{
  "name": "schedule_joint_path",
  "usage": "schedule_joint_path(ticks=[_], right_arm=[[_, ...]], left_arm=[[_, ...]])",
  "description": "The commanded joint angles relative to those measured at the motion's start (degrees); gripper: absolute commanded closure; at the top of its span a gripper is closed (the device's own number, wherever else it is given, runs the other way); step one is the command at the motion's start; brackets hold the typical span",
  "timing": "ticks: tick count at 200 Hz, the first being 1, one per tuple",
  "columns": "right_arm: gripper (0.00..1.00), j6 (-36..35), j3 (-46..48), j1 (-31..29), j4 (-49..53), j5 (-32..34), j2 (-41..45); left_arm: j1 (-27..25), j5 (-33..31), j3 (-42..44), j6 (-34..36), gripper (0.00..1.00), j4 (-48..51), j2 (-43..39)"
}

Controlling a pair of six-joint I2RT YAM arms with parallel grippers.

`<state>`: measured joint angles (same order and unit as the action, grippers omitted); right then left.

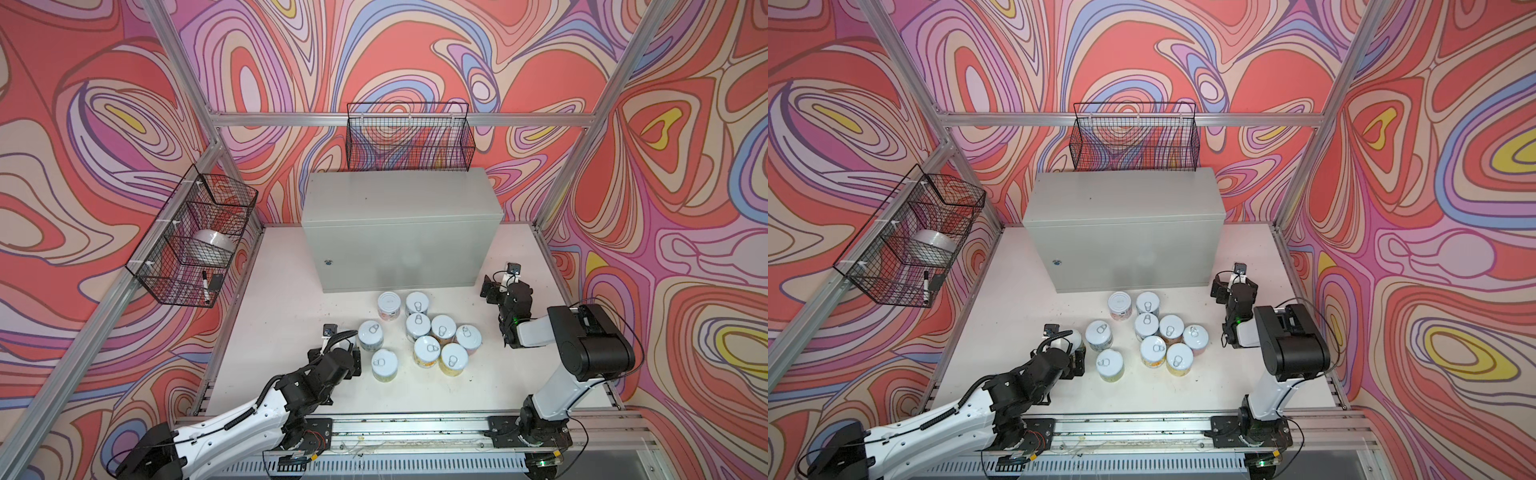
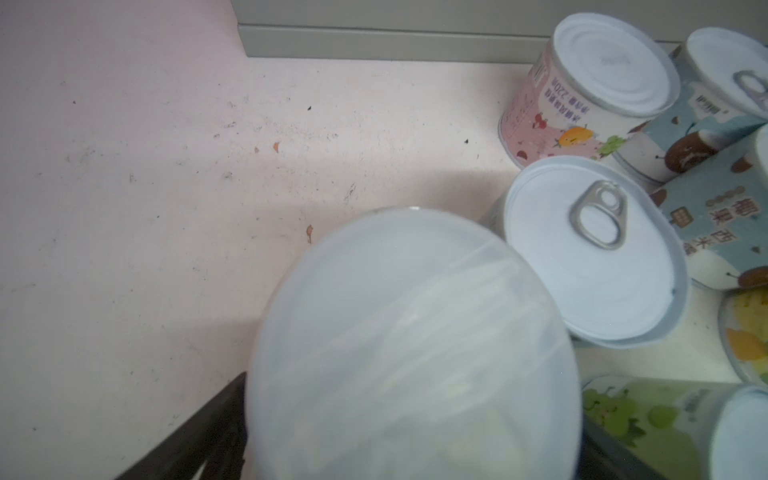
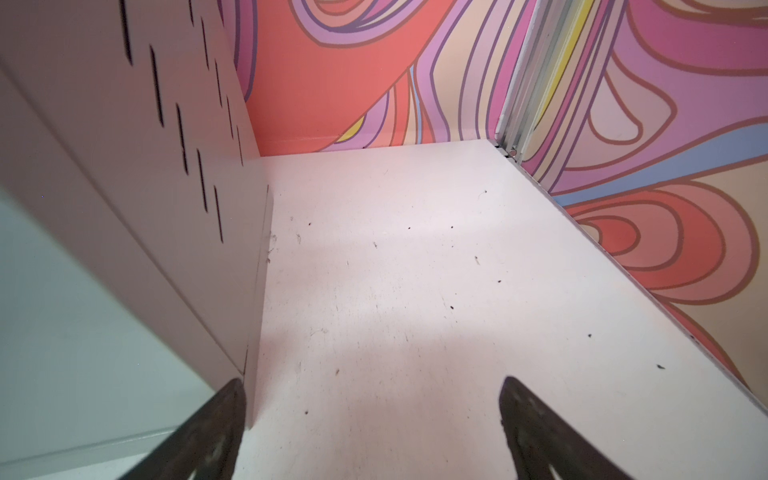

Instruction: Place and organize the canned foods onto the counter

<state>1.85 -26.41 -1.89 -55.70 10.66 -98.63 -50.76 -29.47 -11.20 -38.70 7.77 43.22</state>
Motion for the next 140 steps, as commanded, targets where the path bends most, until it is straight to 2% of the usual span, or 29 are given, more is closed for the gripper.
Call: schedule_joint_path(ticks=[1,69,111,140], right_arm=[[0.02,0.2,0.06,0.28,-0.5,0.06,0.37],[0.02,0.23,0.06,0.23,-0.48,0.05,0.37],[0.02,0.17,0.02,0.27,-0.49,-0.01,0.37],[0.02,0.2,0.09,0.24,-0.46,0.0,0.37]], left_arm=[[-0.35,-3.3,-0.31,1.74,0.0,-9.4,2.17],[0.55,-3.99,0.94,5.46,0.01,-22.64,11.7],[4.79,0.18,0.52,5.75,0.05,-33.63,23.53],[5.4,0.48,-2.19,7.07,0.06,-36.06,30.35]])
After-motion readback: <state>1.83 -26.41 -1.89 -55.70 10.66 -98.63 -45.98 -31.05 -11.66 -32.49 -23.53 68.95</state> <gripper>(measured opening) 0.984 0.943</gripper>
